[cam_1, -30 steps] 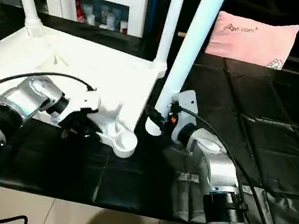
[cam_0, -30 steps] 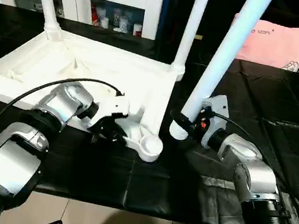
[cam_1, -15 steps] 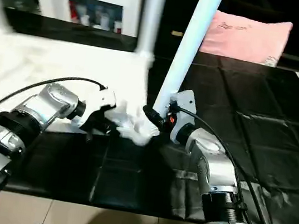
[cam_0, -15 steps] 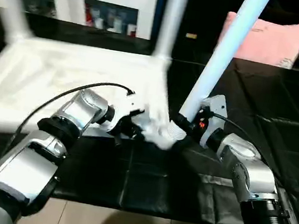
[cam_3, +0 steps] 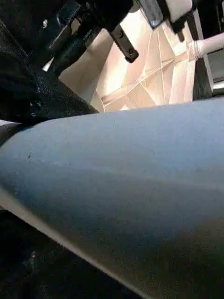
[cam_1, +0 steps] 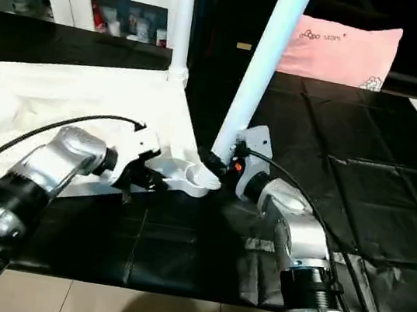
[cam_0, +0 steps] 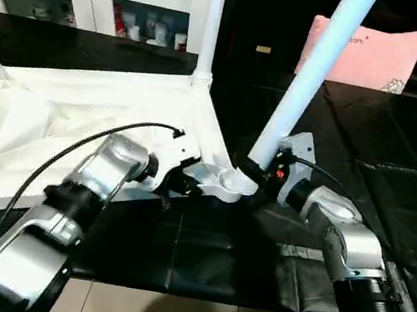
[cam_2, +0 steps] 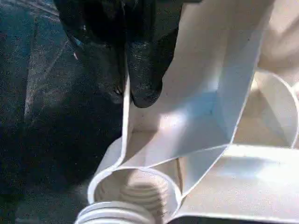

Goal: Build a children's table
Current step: Move table base, then insert table leg to table base

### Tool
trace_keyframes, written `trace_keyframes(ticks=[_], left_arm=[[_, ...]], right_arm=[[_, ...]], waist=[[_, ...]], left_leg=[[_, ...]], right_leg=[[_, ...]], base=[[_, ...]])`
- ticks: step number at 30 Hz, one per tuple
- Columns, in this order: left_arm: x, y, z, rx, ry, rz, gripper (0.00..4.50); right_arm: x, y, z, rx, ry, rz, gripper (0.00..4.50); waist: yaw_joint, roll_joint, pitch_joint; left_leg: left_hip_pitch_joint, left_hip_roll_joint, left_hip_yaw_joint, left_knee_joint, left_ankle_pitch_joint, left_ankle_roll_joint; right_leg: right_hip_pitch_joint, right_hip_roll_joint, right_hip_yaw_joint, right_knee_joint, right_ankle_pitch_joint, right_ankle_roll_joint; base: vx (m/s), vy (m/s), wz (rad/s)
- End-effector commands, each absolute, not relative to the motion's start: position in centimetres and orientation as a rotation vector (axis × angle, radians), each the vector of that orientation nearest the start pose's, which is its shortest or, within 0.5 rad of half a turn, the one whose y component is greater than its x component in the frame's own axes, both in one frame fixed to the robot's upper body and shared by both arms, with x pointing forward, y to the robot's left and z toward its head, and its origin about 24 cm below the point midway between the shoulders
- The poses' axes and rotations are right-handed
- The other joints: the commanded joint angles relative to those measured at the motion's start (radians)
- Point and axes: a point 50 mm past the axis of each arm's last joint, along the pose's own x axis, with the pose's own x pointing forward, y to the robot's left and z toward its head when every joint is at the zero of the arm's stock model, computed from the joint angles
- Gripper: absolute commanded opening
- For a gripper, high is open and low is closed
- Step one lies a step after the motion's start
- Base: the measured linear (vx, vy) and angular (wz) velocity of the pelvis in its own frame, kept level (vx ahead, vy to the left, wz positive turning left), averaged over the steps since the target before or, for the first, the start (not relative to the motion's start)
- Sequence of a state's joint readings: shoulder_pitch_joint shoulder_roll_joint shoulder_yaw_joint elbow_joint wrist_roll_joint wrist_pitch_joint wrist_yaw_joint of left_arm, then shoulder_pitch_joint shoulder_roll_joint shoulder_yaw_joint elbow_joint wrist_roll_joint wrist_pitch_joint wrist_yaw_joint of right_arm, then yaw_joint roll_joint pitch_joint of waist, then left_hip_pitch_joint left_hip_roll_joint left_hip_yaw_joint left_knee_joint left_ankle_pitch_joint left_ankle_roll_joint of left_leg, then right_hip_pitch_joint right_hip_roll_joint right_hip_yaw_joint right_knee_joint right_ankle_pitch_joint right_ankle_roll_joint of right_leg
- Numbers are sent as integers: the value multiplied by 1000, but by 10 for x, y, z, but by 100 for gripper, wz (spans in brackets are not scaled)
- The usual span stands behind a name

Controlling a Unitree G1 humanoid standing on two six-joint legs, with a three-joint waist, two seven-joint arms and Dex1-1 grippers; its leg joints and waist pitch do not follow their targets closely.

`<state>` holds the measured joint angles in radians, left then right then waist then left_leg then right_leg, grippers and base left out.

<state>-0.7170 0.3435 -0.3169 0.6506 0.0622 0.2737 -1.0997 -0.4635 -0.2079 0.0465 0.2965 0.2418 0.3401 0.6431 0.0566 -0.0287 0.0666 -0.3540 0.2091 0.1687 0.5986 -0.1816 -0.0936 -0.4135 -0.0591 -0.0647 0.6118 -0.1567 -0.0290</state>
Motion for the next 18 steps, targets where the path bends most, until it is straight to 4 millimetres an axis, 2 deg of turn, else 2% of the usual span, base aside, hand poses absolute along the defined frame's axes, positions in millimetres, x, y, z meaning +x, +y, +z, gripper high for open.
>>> trace_keyframes(ticks=[1, 2, 10, 17, 18], left_arm=[[339, 129, 68, 392, 503, -1193, 29], [340, 130, 69, 382, 502, -1191, 57], [340, 139, 72, 400, 511, -1204, 98], [342, 142, 71, 430, 525, -1207, 98], [342, 142, 71, 429, 527, -1213, 69]], right_arm=[[324, -126, 79, 56, 183, 759, 191], [324, -125, 79, 56, 183, 760, 191], [323, -125, 78, 59, 190, 768, 191], [323, -124, 77, 60, 193, 772, 191], [323, -125, 77, 59, 194, 773, 191]], waist=[[9, 8, -80], [9, 8, -79], [12, 12, -77], [14, 13, -78], [14, 14, -77]], left_leg=[[0, 10, 0, -66, -175, 19], [1, 10, 0, -67, -178, 18], [3, 11, -1, -70, -202, 5], [3, 11, -1, -70, -195, 3], [3, 12, -2, -71, -201, 2]], right_leg=[[67, -68, 44, -74, -248, -181], [66, -68, 44, -74, -252, -180], [64, -70, 44, -76, -280, -173], [64, -70, 45, -75, -262, -175], [63, -70, 45, -75, -267, -176]], base=[[0, 0, 0], [0, 0, 0], [0, 0, 0], [0, 0, 0], [0, 0, 0]])
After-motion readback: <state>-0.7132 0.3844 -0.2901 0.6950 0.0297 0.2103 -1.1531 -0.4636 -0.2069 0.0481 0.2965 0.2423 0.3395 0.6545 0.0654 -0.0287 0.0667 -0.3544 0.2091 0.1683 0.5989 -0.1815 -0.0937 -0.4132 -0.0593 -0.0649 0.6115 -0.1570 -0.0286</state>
